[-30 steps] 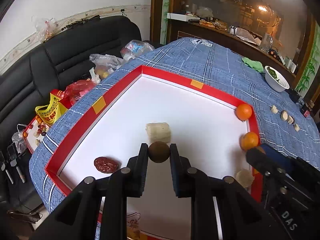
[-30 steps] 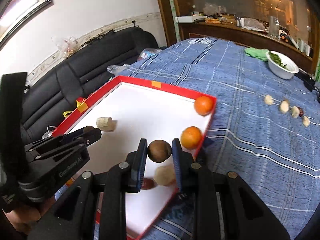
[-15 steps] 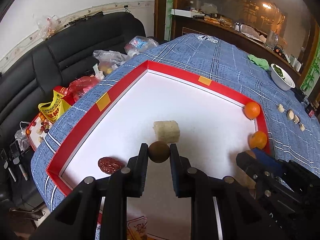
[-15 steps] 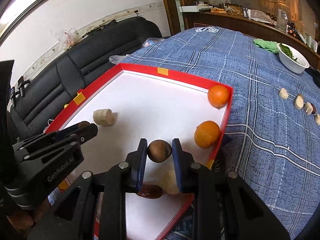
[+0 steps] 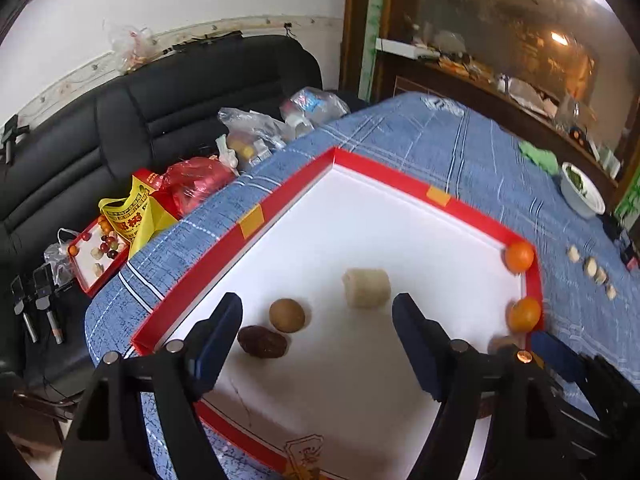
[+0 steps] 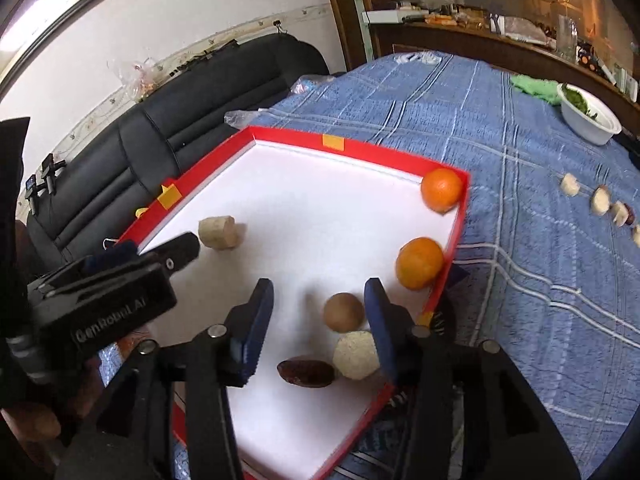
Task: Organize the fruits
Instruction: 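Grasp a pale cube with the right tool while the left tool grasps a brown round cake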
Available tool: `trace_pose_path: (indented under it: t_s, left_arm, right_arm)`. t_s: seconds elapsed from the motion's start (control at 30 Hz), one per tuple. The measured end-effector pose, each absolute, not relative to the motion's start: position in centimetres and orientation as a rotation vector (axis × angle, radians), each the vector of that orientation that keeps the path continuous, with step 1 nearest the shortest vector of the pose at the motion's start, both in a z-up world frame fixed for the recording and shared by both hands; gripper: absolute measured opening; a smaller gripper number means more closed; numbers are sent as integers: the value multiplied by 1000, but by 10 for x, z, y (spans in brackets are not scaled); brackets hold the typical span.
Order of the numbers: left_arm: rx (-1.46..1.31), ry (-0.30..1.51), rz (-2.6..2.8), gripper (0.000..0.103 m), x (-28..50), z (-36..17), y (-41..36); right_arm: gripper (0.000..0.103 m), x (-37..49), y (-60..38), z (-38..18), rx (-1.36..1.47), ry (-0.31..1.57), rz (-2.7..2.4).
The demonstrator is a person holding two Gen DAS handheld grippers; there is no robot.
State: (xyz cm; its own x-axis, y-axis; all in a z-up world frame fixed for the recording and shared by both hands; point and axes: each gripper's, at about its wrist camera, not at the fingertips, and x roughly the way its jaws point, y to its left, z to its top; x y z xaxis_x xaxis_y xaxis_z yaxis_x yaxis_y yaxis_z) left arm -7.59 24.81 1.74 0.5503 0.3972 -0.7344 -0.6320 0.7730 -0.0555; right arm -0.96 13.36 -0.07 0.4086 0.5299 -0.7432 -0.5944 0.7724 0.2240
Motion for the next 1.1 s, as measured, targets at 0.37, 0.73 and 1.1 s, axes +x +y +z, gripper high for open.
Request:
trace_pose_path:
  t_s: [0.37,0.73,1.1]
  left_arm:
    - [-295,751,474,77,-37,31,188]
    - [-114,819,251,77,55,27,79]
    - [-66,862,215,77,141,2,37]
  right_arm:
    - [50,11,26,31,56,815,558]
    - [49,104,-124,-2,186,891,181]
    - [49,176,-128,-27,140,939,141]
